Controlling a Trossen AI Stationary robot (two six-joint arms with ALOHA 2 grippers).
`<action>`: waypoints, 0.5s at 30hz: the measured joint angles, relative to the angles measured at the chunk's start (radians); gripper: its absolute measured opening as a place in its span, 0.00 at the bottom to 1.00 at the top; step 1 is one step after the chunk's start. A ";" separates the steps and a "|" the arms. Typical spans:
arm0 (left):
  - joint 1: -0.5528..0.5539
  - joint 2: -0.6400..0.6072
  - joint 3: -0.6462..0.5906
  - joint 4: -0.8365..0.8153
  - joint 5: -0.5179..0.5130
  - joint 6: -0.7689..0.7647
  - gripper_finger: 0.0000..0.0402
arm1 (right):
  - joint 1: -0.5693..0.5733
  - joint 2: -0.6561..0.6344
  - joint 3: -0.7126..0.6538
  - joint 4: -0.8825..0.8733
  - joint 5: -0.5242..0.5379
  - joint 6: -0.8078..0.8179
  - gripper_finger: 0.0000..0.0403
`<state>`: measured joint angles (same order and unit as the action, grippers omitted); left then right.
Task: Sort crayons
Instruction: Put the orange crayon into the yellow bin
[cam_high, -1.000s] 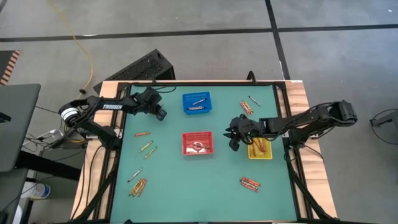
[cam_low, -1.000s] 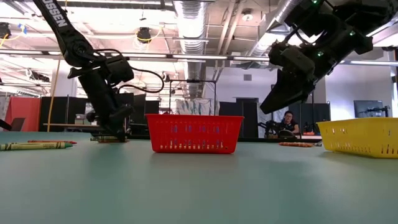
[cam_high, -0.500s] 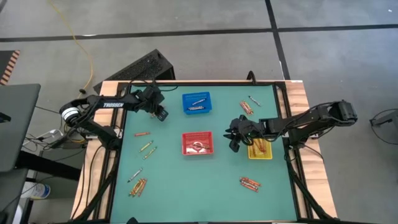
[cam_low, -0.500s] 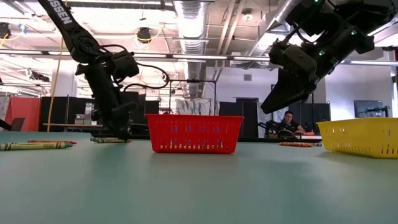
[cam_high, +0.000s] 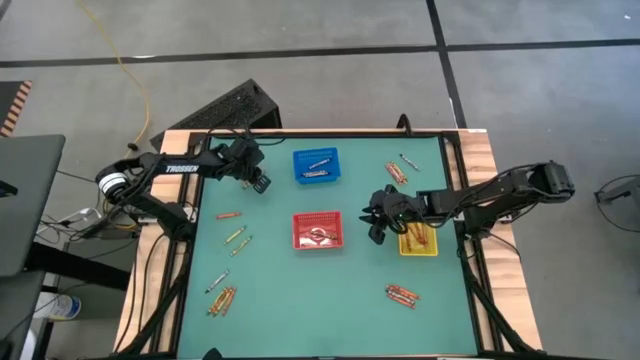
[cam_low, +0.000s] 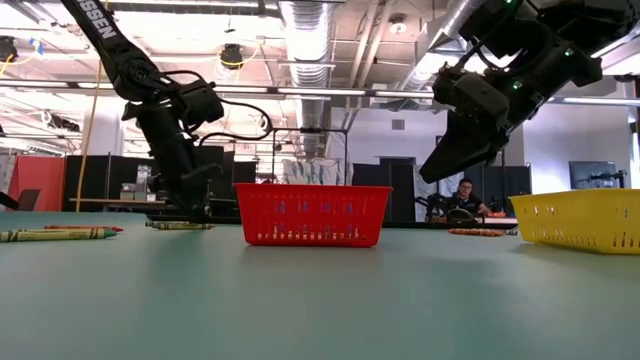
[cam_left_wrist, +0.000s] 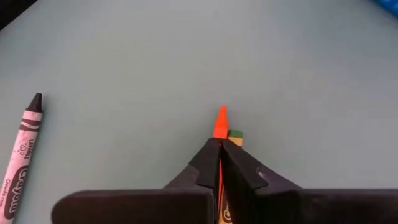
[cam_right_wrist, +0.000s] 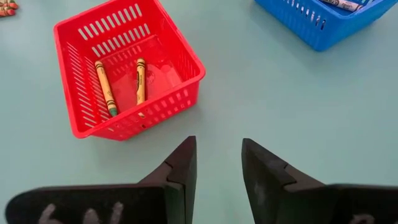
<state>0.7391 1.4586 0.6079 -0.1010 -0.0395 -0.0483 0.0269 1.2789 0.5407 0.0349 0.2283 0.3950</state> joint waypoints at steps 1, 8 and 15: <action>0.000 0.000 0.000 0.000 0.000 0.000 0.00 | 0.000 0.000 0.000 0.000 0.000 0.000 0.30; 0.000 -0.001 0.000 0.000 0.005 0.020 0.00 | 0.000 0.000 0.000 0.000 0.000 0.000 0.30; 0.000 -0.003 0.003 -0.083 0.028 0.063 0.00 | 0.000 0.000 0.000 0.000 0.000 0.000 0.30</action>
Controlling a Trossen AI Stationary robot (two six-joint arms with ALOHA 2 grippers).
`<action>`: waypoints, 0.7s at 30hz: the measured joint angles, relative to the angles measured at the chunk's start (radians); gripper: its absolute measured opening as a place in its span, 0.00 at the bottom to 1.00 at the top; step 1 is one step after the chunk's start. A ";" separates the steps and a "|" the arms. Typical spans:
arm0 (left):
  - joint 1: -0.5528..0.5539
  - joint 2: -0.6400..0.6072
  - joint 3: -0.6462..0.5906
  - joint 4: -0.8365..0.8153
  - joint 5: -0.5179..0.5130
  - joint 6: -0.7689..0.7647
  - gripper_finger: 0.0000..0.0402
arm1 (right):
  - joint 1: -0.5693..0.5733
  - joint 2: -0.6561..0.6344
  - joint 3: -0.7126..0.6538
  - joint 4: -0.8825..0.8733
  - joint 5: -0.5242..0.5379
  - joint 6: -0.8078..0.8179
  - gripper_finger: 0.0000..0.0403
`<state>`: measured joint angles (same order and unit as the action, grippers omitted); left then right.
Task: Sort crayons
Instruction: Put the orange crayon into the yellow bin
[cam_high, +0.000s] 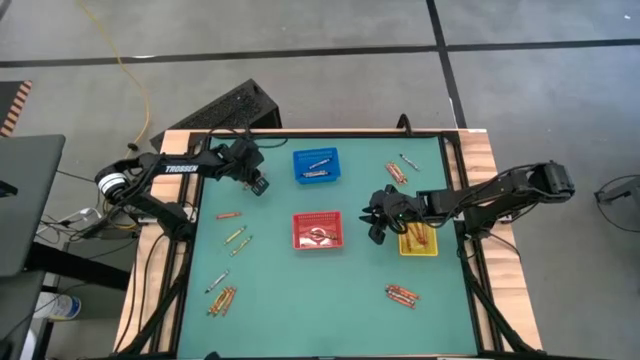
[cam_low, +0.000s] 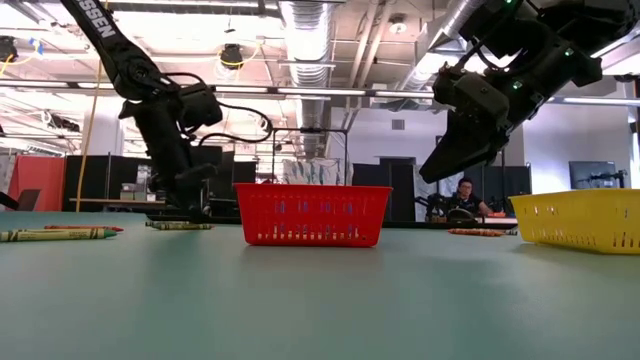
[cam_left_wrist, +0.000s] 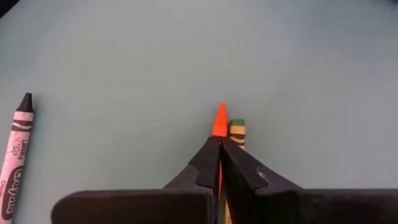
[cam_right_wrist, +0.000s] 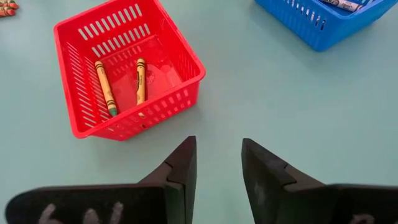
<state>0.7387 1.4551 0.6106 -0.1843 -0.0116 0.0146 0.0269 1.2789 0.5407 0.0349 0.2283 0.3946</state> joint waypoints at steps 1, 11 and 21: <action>0.000 0.000 0.000 -0.013 0.000 -0.001 0.00 | 0.000 0.000 0.000 0.000 0.000 0.000 0.30; -0.018 -0.003 0.003 -0.158 -0.001 0.020 0.02 | 0.000 0.000 0.000 0.001 0.002 0.013 0.30; -0.037 0.000 0.000 -0.194 -0.004 0.045 0.20 | 0.000 0.000 0.000 0.001 0.002 0.016 0.30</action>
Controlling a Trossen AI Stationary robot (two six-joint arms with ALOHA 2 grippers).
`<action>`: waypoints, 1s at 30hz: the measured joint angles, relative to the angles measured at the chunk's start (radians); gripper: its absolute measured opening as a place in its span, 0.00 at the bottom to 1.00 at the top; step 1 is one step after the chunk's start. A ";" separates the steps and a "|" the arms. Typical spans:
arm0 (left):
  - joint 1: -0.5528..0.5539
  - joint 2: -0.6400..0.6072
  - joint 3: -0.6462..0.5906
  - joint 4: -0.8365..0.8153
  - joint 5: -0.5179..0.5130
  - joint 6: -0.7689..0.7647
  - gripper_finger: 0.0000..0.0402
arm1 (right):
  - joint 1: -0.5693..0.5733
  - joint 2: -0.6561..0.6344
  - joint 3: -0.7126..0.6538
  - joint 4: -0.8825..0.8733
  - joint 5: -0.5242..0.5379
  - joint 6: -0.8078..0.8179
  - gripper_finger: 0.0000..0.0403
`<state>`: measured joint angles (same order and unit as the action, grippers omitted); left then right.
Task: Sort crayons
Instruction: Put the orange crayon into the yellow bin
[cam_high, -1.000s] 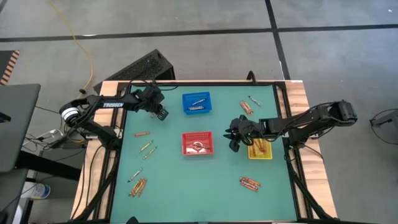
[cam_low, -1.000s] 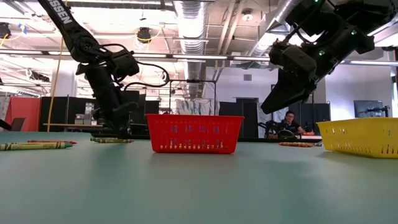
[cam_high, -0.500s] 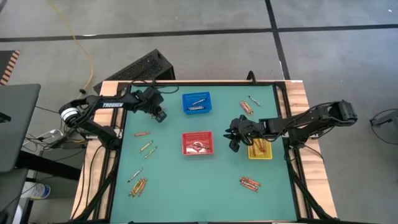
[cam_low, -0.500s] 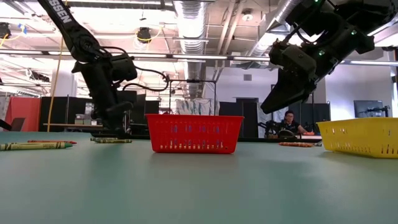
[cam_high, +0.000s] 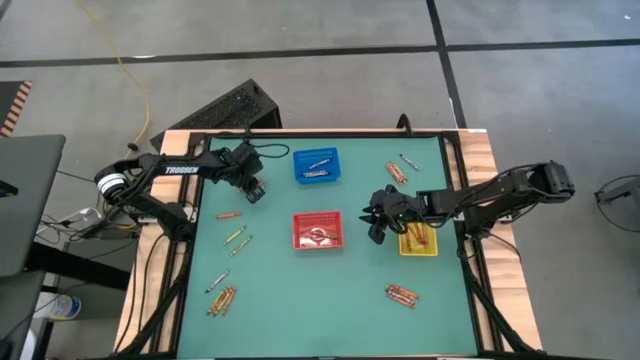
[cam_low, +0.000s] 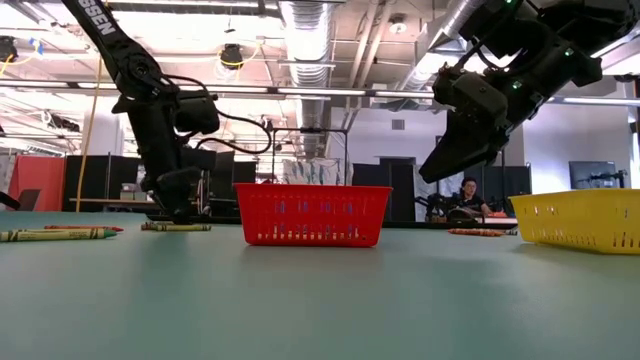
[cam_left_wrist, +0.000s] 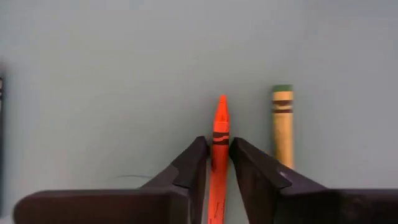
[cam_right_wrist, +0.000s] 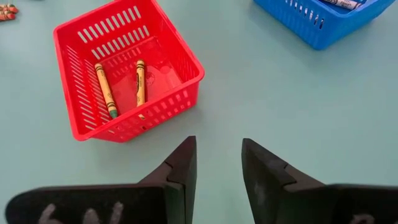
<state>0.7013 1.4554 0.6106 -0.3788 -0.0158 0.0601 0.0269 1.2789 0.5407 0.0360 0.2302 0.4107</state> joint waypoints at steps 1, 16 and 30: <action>0.000 0.000 0.000 -0.002 -0.001 0.000 0.21 | 0.000 0.000 0.000 0.000 0.000 0.000 0.30; -0.010 -0.007 -0.004 0.043 -0.067 0.008 0.02 | 0.030 0.000 0.000 0.004 0.003 0.001 0.30; -0.188 -0.255 -0.027 0.686 0.336 -0.214 0.00 | 0.150 -0.010 0.000 0.089 0.056 -0.015 0.30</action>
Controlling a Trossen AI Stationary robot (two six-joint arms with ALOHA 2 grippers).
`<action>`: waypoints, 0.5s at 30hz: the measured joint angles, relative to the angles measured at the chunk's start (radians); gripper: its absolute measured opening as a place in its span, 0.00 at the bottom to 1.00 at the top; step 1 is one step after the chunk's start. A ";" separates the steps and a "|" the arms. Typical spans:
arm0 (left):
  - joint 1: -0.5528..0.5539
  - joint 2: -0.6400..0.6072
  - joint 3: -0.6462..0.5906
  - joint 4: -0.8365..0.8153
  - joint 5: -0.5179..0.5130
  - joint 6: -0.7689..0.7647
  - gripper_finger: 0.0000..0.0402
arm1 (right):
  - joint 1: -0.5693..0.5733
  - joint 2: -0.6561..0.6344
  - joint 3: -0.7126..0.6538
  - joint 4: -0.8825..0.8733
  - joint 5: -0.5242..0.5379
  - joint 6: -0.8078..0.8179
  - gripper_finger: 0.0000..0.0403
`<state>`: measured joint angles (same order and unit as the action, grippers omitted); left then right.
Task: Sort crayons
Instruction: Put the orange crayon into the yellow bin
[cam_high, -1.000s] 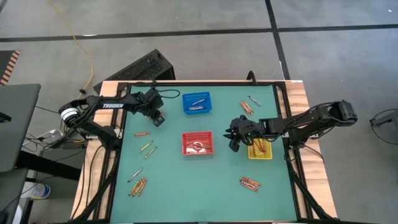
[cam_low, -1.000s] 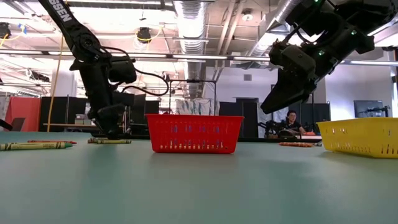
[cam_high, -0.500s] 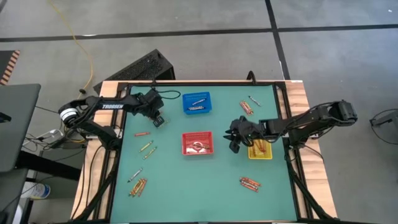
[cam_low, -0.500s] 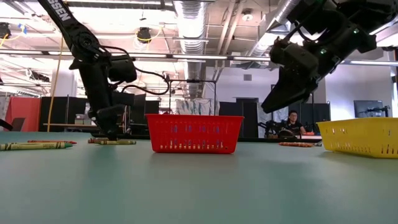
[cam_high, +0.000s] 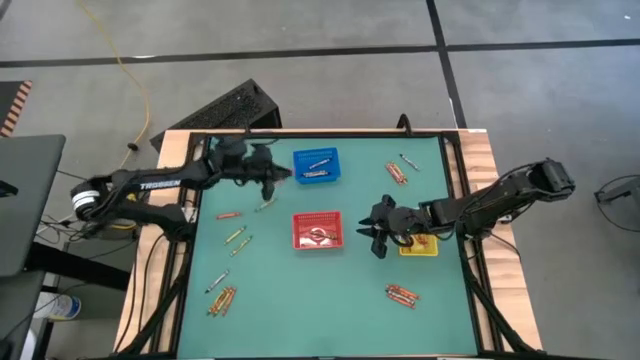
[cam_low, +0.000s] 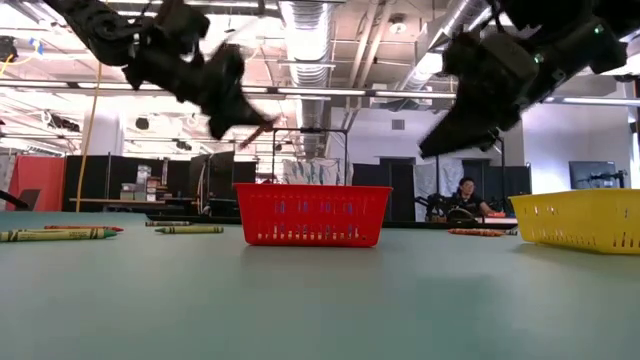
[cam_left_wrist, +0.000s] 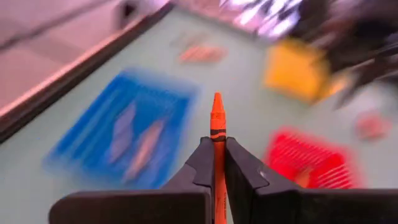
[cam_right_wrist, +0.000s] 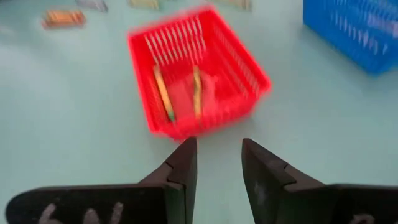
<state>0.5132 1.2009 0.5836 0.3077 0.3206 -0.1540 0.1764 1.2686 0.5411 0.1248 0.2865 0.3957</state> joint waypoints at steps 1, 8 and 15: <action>-0.041 0.014 -0.012 0.093 0.012 -0.020 0.00 | 0.006 0.003 0.000 0.037 0.014 -0.015 0.30; -0.293 0.217 -0.030 0.761 -0.016 -0.128 0.00 | 0.019 0.059 0.000 0.399 0.022 -0.216 0.30; -0.415 0.440 0.056 1.090 -0.037 -0.155 0.00 | 0.000 0.112 0.002 0.664 -0.104 -0.366 0.30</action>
<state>0.0981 1.6409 0.6397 1.3975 0.2833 -0.3093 0.1760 1.3802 0.5428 0.7883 0.1825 0.0295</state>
